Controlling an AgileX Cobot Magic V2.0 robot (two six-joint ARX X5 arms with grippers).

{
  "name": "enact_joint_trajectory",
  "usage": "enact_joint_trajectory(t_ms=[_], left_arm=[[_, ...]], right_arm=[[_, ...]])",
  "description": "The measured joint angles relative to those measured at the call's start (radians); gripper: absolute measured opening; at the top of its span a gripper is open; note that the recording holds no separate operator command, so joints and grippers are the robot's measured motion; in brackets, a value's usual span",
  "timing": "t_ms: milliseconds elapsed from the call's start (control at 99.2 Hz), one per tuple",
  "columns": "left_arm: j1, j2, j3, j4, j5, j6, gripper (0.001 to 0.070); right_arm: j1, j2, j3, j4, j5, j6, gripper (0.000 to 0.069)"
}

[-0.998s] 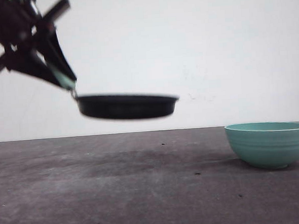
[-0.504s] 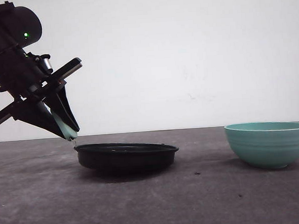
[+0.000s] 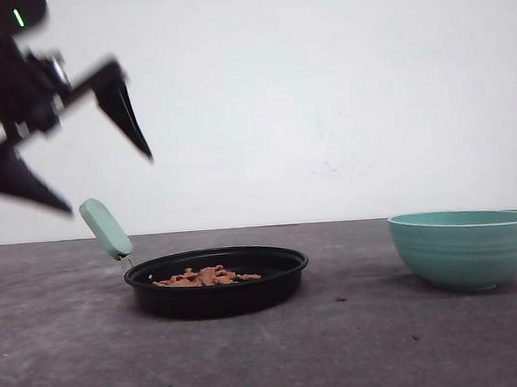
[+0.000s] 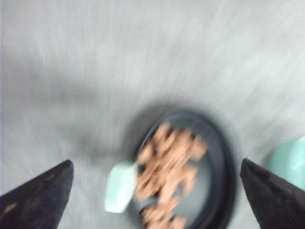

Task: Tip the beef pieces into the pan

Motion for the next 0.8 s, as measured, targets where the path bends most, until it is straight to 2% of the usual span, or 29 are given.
enact_joint_trajectory(t_ms=[121, 232, 272, 333, 474, 534, 645, 797], left_arm=[[0.021, -0.133, 0.084, 0.000, -0.047, 0.029, 0.0692], [0.025, -0.233, 0.199, -0.039, -0.097, 0.080, 0.0690], [0.023, -0.262, 0.239, -0.061, -0.124, 0.101, 0.0668], [0.023, -0.298, 0.282, -0.085, -0.159, 0.128, 0.0573], [0.024, -0.364, 0.287, -0.136, -0.204, 0.155, 0.0173], [0.027, -0.386, 0.269, -0.158, -0.248, 0.168, 0.0075], [0.028, -0.457, 0.173, -0.148, -0.314, 0.186, 0.0030], [0.028, -0.626, -0.075, -0.052, -0.326, 0.198, 0.0024]], right_arm=[[0.000, 0.002, -0.025, 0.051, -0.004, -0.010, 0.0014], [0.001, 0.003, -0.077, 0.101, -0.026, -0.011, 0.0014], [0.004, 0.004, -0.099, 0.117, -0.028, -0.012, 0.0014], [0.005, 0.004, -0.135, 0.146, -0.033, -0.015, 0.0014], [0.020, 0.001, -0.226, 0.223, -0.035, -0.017, 0.0014], [0.034, -0.008, -0.274, 0.263, -0.030, -0.017, 0.0014], [0.069, -0.063, -0.385, 0.373, -0.002, -0.022, 0.0014], [0.113, -0.198, -0.542, 0.554, 0.058, -0.038, 0.0014]])
